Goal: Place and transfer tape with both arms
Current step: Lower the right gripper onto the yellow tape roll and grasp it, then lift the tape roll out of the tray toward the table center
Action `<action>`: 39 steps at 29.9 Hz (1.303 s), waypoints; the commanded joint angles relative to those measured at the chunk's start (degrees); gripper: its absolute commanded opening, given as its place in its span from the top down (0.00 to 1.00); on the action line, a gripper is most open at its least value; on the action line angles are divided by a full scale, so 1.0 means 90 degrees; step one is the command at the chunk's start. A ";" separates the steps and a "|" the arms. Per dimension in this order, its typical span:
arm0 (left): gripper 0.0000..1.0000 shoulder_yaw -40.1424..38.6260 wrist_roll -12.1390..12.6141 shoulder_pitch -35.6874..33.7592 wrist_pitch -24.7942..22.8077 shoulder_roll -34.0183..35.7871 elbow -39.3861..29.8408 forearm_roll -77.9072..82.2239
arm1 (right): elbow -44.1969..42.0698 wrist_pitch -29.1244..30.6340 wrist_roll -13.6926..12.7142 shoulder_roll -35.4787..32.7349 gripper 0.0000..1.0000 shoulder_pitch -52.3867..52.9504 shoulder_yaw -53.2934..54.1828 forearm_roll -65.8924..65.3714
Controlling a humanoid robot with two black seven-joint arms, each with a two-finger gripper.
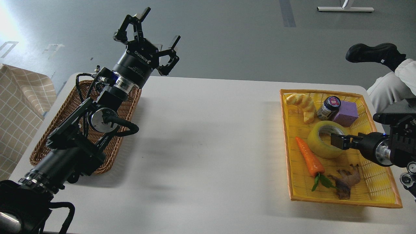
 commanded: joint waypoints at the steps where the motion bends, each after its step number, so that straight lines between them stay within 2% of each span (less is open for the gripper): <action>1: 0.02 0.0001 0.0000 0.0000 0.0000 0.0001 0.0000 0.0000 | -0.0141 0.0000 0.0000 0.0105 0.14 0.0024 -0.0021 -0.0042; 4: 0.02 0.0010 0.0000 0.0010 0.0000 0.0001 0.0000 0.0000 | -0.0219 0.0000 -0.0010 0.0193 0.18 0.0024 -0.0021 -0.0130; 9: 0.02 0.0010 0.0000 0.0010 0.0000 0.0001 0.0000 0.0000 | -0.0385 0.0000 -0.0020 0.0233 0.35 0.0044 -0.0040 -0.0159; 12: 0.02 0.0010 0.0000 0.0010 0.0000 0.0001 0.0000 0.0000 | -0.0483 0.0000 -0.0020 0.0301 0.40 0.0054 -0.0040 -0.0150; 17: 0.02 0.0010 0.0000 0.0010 0.0000 0.0001 0.0000 0.0000 | -0.0542 0.0000 -0.0020 0.0340 0.64 0.0063 -0.0021 -0.0140; 18: 0.02 0.0010 0.0000 0.0019 0.0000 0.0001 0.0000 0.0000 | -0.0552 0.0000 -0.0020 0.0350 0.80 0.0092 -0.0011 -0.0130; 19: 0.02 0.0010 0.0000 0.0010 0.0000 0.0001 0.0000 0.0000 | -0.0561 0.0000 -0.0020 0.0350 0.89 0.0170 -0.0030 -0.0130; 21: 0.02 0.0010 0.0000 0.0019 0.0000 0.0001 0.0000 0.0000 | -0.0552 0.0000 -0.0020 0.0350 1.00 0.0229 -0.0030 -0.0111; 32: 0.02 0.0020 0.0000 0.0010 0.0000 -0.0009 0.0000 0.0000 | -0.0328 0.0000 -0.0010 0.0301 1.00 0.0522 -0.0001 -0.0013; 39: 0.02 0.0059 0.0010 0.0000 0.0000 -0.0019 -0.0029 0.0000 | 0.1068 0.0000 0.0000 -0.0343 1.00 0.0493 0.0194 0.0484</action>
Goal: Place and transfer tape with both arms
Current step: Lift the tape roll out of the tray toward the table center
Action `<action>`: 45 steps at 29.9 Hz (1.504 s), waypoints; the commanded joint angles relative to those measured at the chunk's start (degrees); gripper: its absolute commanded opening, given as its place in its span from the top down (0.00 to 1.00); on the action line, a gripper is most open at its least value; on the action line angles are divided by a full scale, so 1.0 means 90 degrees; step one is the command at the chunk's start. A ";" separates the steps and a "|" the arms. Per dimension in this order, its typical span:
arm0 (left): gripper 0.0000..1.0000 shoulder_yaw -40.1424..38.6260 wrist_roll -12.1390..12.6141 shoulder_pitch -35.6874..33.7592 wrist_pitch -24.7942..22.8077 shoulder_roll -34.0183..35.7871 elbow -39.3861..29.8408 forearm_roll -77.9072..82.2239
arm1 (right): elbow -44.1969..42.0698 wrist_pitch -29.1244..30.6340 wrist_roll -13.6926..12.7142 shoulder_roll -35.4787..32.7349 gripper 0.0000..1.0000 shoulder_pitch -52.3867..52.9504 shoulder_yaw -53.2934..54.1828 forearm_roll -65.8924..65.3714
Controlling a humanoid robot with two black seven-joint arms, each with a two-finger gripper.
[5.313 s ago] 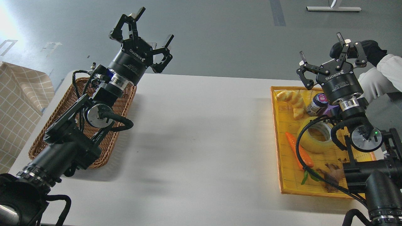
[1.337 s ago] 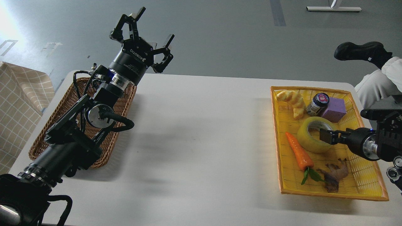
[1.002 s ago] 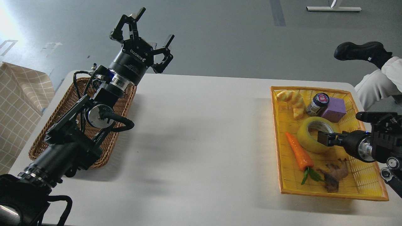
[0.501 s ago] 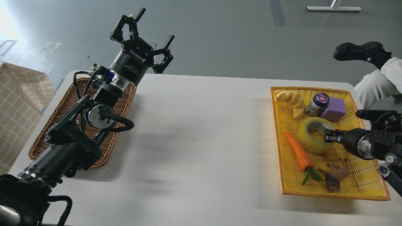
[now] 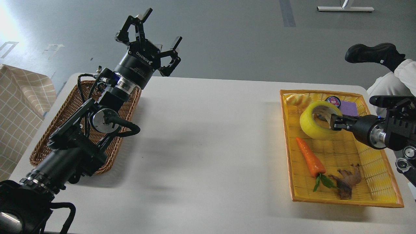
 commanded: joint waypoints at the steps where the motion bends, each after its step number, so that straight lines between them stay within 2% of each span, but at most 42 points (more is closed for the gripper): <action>1: 0.02 0.0015 0.0006 0.0000 0.0000 0.0012 -0.0003 0.0000 | 0.0659 0.0000 -0.0035 -0.0354 1.00 -0.0009 0.0046 0.0384; 11: 0.02 0.0035 0.0006 0.0000 0.0000 0.0090 0.0007 0.0000 | 0.0640 0.0000 0.0033 -0.0179 1.00 0.0693 0.0095 0.0472; 16: 0.02 0.0045 0.0006 0.0000 0.0000 0.0090 0.0007 0.0000 | 0.0416 0.0000 0.0033 0.0611 1.00 0.1191 -0.0148 0.0443; 32: 0.02 0.0064 0.0006 0.0010 0.0000 0.0041 0.0017 0.0000 | -0.0248 0.0000 0.0023 0.1999 1.00 0.1856 -0.1594 0.0229; 36: 0.02 0.0045 0.0006 0.0000 0.0000 0.0031 0.0017 0.0000 | -0.0803 0.0000 0.0023 0.2584 1.00 0.1895 -0.1790 0.0111; 45: 0.02 0.0045 0.0006 0.0000 0.0000 0.0021 0.0017 0.0000 | -0.1518 0.0000 0.0023 0.3327 1.00 0.2090 -0.2102 0.0062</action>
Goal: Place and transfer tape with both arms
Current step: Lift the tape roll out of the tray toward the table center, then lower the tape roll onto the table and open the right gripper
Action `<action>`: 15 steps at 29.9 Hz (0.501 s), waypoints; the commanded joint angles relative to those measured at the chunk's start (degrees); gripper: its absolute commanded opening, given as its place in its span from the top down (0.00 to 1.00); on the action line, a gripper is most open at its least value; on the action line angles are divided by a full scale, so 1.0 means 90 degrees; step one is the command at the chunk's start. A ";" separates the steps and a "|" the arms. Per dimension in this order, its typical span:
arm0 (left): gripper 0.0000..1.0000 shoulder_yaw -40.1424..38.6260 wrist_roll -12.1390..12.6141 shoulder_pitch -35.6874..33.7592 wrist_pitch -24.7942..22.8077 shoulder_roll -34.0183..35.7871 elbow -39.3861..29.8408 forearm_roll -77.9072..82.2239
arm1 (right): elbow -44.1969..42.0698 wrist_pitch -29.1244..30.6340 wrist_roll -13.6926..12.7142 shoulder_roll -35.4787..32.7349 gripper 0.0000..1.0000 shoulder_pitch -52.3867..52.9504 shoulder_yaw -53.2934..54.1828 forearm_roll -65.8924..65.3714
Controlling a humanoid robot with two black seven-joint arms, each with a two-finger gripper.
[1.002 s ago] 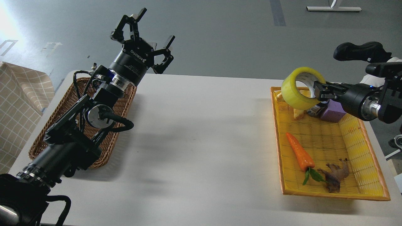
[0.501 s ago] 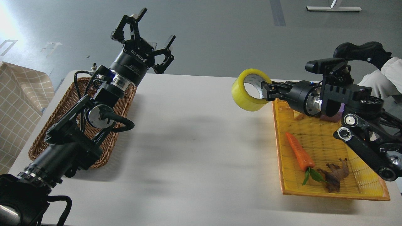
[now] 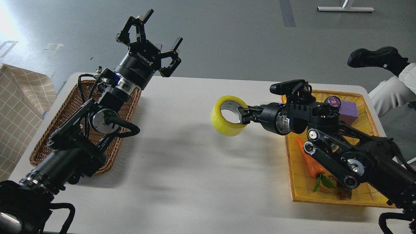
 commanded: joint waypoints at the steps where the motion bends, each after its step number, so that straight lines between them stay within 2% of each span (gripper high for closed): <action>1: 0.02 -0.0009 0.0000 -0.0002 0.0000 0.0008 -0.0001 0.0000 | -0.0230 0.0000 0.0001 0.0217 1.00 0.0056 -0.0055 -0.0028; 15: 0.02 0.0010 0.0000 -0.0002 0.0000 -0.0011 -0.0001 0.0000 | -0.0963 0.0000 0.0001 0.0754 1.00 0.0329 -0.0505 -0.0136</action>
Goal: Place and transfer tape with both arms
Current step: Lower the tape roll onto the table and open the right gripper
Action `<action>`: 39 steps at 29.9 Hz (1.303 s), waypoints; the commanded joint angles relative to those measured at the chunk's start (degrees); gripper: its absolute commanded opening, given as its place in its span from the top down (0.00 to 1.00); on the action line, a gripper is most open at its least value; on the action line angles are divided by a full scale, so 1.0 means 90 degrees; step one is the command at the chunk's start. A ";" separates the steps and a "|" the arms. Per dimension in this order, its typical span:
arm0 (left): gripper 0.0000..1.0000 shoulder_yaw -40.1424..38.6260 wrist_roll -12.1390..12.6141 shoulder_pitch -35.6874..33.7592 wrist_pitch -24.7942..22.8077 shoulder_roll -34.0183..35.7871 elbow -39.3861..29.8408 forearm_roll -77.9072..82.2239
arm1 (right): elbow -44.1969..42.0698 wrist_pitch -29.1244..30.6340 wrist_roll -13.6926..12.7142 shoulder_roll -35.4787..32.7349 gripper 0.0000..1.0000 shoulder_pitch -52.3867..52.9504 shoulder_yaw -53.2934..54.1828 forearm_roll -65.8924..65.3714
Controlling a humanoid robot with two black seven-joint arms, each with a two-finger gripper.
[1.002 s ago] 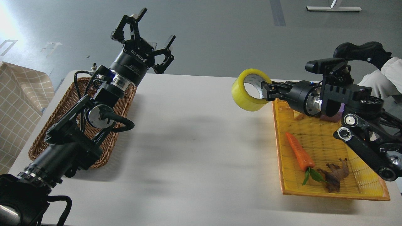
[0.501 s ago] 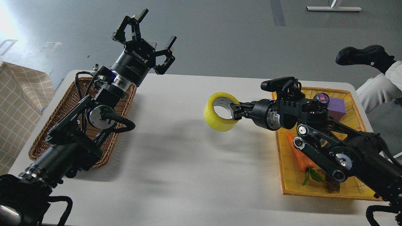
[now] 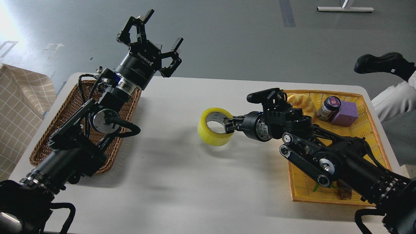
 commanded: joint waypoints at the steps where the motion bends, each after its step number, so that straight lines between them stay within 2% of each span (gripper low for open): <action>1: 0.02 0.0001 0.0000 0.0000 0.0000 -0.0012 -0.0001 0.0000 | -0.0272 0.0000 0.0000 0.0194 1.00 0.0137 -0.0134 -0.0006; 13: 0.02 -0.0008 0.0000 0.0010 0.0000 -0.0002 -0.0001 0.0000 | -0.0946 0.0000 0.0000 0.0478 1.00 0.0499 -0.0320 -0.0006; 39: 0.02 -0.0018 0.0000 0.0000 0.0000 -0.0002 0.0009 0.0000 | -0.0966 0.0000 0.0010 0.0478 1.00 0.0499 -0.0486 0.0014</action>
